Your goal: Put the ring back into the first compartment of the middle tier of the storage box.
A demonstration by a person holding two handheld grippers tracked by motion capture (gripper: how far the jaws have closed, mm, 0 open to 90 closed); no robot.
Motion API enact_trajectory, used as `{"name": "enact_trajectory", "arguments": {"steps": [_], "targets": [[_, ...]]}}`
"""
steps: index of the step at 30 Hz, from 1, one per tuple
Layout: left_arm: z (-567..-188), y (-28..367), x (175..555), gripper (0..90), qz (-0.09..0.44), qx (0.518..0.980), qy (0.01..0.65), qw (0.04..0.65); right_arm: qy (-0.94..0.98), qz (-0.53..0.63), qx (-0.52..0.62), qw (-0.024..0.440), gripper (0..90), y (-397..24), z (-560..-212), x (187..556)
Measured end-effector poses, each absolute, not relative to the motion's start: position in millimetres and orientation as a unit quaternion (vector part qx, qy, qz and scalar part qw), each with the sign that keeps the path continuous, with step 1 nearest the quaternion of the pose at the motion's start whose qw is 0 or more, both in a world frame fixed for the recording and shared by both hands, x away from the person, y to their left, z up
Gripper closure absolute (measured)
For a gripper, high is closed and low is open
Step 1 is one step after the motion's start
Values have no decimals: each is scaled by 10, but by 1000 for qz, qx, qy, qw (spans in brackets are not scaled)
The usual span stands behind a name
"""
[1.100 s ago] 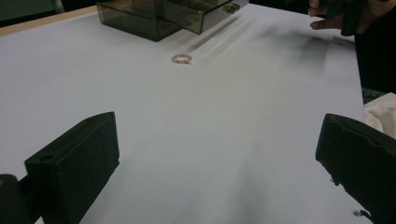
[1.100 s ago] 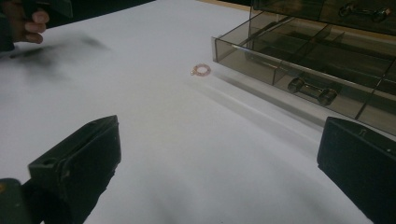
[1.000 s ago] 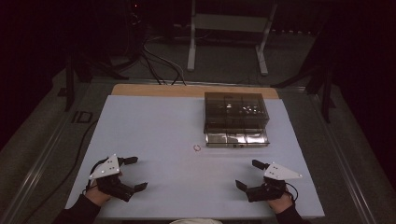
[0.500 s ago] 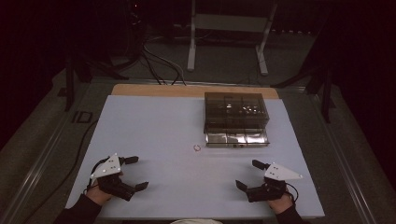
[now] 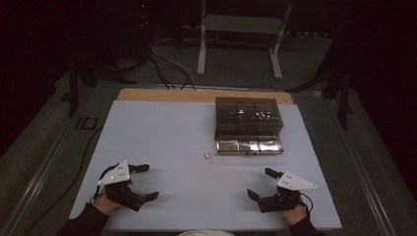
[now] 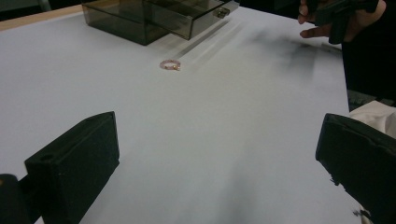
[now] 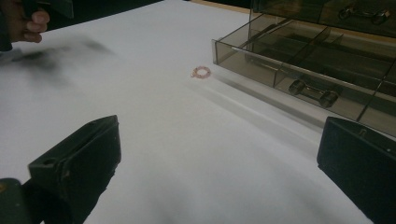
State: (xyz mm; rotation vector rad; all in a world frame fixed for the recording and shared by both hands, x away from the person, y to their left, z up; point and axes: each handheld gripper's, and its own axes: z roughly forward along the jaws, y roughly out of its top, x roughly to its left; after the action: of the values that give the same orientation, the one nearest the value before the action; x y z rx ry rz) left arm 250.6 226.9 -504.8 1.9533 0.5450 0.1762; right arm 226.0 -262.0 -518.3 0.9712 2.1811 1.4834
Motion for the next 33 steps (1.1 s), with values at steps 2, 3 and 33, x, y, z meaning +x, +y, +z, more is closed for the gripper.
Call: {"name": "enact_trajectory", "arguments": {"steps": [2, 3, 33], "targets": [[-5037, 2252, 2525, 10, 72, 817, 226, 526, 765, 521, 341, 164, 0, -2622, -5184, 2259], [-5031, 2245, 2535, 10, 71, 816, 225, 527, 765, 521, 341, 164, 0, -2623, -5184, 2259], [-4821, 1853, 2837, 11, 46, 813, 188, 550, 771, 516, 328, 177, 0, -2584, -5164, 2225]]}}
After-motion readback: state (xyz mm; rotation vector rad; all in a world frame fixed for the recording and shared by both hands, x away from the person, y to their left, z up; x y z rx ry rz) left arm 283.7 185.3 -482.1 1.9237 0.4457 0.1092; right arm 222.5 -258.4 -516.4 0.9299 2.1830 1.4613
